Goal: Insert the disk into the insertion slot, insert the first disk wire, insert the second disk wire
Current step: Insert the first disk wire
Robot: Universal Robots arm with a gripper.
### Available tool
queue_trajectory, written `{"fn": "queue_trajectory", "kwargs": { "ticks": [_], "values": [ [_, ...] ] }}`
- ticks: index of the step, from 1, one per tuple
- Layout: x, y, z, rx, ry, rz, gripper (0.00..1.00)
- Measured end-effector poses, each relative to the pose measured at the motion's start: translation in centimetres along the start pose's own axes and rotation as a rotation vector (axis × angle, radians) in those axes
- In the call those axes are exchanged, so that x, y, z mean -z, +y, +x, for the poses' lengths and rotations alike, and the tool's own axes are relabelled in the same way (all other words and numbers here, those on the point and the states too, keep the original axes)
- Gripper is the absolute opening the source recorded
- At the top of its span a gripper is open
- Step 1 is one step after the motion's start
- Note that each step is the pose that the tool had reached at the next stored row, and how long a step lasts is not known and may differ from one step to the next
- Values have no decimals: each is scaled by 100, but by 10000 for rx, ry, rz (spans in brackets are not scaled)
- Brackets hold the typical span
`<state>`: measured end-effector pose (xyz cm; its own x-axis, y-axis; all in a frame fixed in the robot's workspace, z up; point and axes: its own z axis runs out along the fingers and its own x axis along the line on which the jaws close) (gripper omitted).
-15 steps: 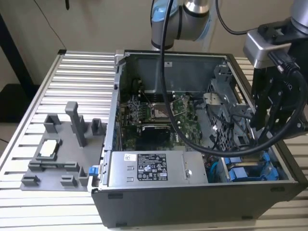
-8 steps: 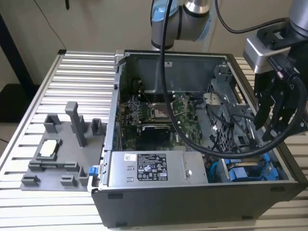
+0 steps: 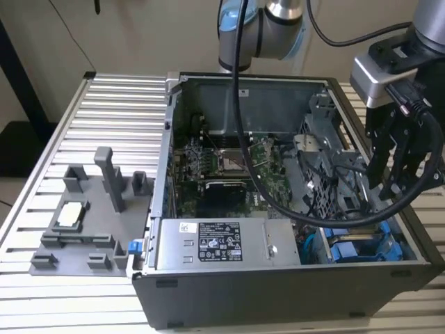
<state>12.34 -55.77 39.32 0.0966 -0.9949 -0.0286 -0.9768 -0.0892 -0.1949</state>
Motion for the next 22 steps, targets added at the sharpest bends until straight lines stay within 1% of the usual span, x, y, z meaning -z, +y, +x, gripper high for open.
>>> {"fn": "queue_trajectory", "kwargs": {
  "ticks": [3, 6, 10, 18, 19, 20, 22],
  "values": [
    [-12, 8, -39, 111, -6, 137, 41],
    [-23, 14, -88, 270, -1, 202, 41],
    [-41, 47, -96, 307, 23, 341, 41],
    [-45, 48, -97, 313, 31, 353, 41],
    [-47, 48, -98, 315, 36, 360, 38],
    [-46, 48, -98, 317, 47, 370, 38],
    [-47, 49, -98, 319, 60, 401, 26]
  ]
}}
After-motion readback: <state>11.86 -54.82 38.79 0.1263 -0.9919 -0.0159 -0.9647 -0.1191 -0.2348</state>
